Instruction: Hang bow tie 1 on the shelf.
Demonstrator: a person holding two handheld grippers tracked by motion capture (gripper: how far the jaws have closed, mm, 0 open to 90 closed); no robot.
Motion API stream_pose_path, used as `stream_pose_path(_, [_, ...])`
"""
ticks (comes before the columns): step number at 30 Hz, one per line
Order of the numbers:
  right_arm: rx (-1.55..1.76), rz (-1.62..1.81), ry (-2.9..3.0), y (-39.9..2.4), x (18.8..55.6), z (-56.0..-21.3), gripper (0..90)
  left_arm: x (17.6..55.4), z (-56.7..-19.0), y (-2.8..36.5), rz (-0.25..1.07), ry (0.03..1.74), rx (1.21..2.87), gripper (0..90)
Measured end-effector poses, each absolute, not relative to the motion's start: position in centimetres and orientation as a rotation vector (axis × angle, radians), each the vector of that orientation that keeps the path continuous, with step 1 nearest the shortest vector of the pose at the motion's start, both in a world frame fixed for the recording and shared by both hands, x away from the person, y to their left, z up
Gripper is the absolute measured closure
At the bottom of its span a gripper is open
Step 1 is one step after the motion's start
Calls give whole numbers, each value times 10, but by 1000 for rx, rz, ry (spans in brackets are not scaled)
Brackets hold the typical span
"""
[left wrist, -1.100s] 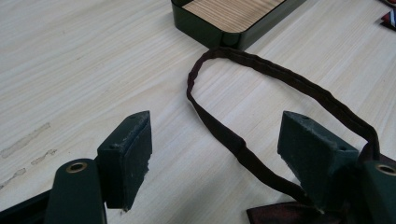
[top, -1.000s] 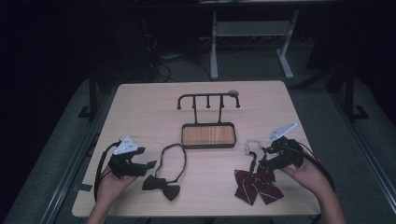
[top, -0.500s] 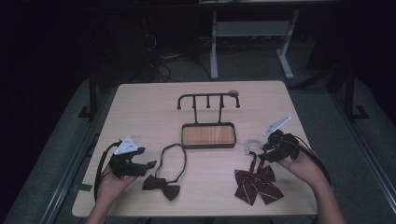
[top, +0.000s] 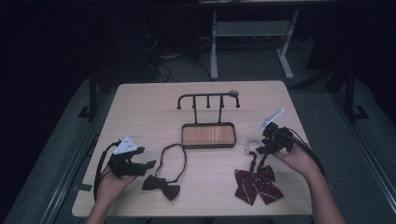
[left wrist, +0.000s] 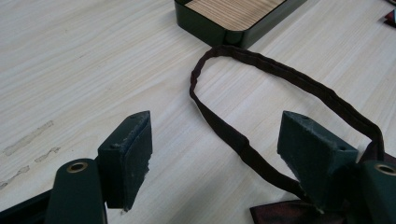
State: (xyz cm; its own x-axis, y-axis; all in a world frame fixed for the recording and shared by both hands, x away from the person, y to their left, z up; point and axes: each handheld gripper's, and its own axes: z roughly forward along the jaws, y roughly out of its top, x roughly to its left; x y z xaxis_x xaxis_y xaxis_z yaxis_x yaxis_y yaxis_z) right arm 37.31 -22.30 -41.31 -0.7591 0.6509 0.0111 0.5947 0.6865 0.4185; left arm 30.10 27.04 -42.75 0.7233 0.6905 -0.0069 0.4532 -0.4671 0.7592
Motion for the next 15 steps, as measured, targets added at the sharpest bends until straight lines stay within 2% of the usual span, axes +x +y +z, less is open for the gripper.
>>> stream_pose_path(15, [1131,485,2770,-226,391,-432,581,302,-427,270,387,874,2132,265])
